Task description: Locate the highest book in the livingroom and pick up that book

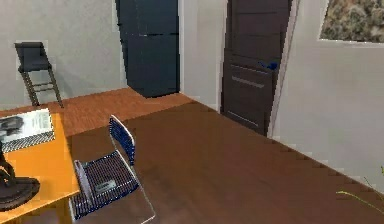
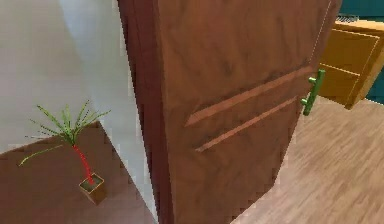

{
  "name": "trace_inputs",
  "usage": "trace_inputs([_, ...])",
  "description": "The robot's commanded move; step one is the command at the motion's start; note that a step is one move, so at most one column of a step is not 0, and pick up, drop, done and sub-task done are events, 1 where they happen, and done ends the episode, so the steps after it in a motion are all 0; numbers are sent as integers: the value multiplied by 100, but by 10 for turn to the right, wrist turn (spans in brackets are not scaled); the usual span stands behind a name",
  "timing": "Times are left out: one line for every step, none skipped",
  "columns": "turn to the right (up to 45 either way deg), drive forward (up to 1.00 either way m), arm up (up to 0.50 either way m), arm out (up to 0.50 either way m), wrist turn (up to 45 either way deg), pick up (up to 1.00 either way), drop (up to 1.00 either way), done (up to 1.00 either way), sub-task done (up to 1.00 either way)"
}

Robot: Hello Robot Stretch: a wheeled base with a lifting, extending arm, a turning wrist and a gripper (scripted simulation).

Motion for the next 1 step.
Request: trace_inputs([0,25,0,0,0,0,0,0,0])
